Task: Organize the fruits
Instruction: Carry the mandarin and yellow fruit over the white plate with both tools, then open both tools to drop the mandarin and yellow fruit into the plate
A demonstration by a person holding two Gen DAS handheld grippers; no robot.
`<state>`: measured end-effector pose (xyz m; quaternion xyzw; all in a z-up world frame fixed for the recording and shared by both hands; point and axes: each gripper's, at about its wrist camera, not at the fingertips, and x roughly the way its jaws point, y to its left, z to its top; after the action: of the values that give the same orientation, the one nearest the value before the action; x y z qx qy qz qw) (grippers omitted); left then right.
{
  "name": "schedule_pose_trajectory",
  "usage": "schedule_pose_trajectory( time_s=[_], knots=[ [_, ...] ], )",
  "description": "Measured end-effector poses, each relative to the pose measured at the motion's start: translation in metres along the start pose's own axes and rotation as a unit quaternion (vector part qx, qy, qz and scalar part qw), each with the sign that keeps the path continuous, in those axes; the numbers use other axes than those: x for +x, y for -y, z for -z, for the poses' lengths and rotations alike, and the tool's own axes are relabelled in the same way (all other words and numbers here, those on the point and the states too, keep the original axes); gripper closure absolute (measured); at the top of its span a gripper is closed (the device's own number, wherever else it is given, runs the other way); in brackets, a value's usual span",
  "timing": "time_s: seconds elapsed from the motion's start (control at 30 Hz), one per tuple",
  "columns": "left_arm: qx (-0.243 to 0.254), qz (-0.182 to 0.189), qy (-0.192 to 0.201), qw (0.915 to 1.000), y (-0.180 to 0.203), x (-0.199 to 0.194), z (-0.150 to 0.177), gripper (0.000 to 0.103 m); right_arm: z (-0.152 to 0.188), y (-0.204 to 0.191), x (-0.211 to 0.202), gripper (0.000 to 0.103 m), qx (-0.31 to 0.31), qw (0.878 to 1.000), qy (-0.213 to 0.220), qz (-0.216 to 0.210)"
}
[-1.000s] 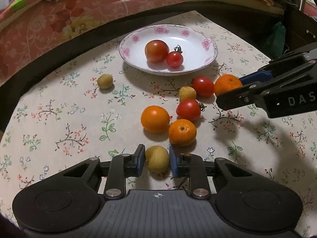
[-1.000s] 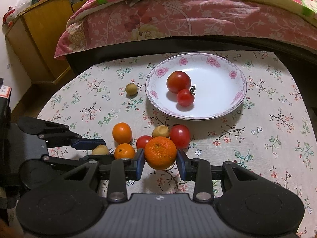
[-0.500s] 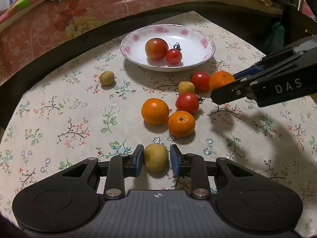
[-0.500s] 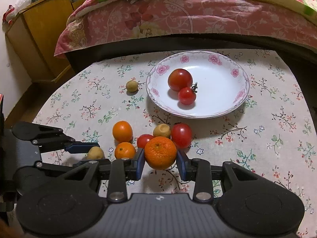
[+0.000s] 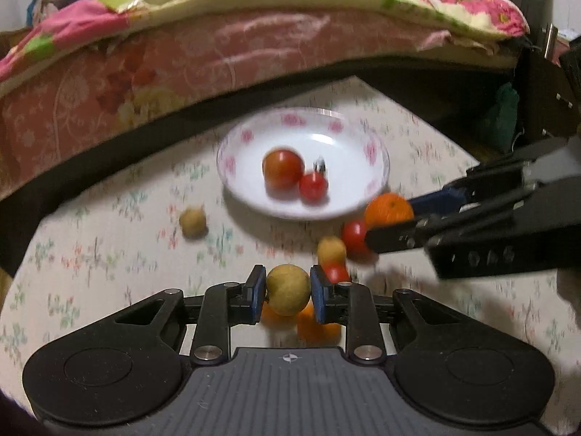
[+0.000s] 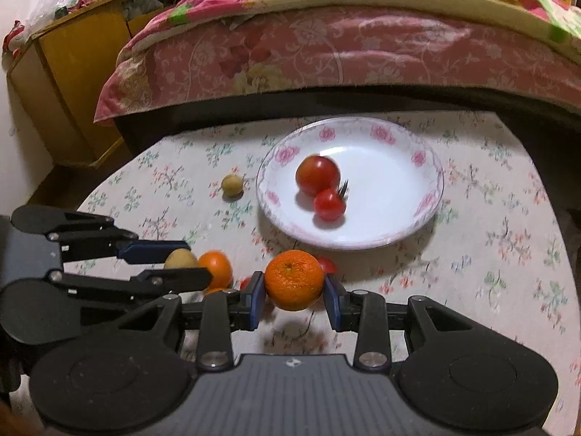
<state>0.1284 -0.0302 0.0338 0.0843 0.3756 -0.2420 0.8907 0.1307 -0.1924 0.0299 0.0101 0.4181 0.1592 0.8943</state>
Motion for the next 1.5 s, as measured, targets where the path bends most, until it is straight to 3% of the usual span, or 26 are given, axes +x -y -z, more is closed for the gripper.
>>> schedule_pose_trajectory(
  time_s=[0.27,0.77,1.17,1.5],
  knots=[
    [0.003,-0.003,0.024,0.9997,-0.003,0.031,-0.037,0.069,-0.021,0.018,0.013,0.070,-0.008,0.999,0.023,0.024],
    [-0.008,-0.006,0.007,0.9999,-0.010,0.072,-0.050,0.071,-0.036,0.046,0.043,0.070,0.000,0.999,0.016,0.028],
    [-0.029,-0.009,-0.002,0.9996,-0.017,0.083,-0.054,0.066,-0.039,0.052,0.053,0.070,0.005,0.999,0.018,0.031],
    [-0.033,-0.012,0.013,0.9993,-0.019,0.071,-0.057,0.061,-0.043,0.052,0.046,0.065,0.008,0.999,0.036,0.036]
  ],
)
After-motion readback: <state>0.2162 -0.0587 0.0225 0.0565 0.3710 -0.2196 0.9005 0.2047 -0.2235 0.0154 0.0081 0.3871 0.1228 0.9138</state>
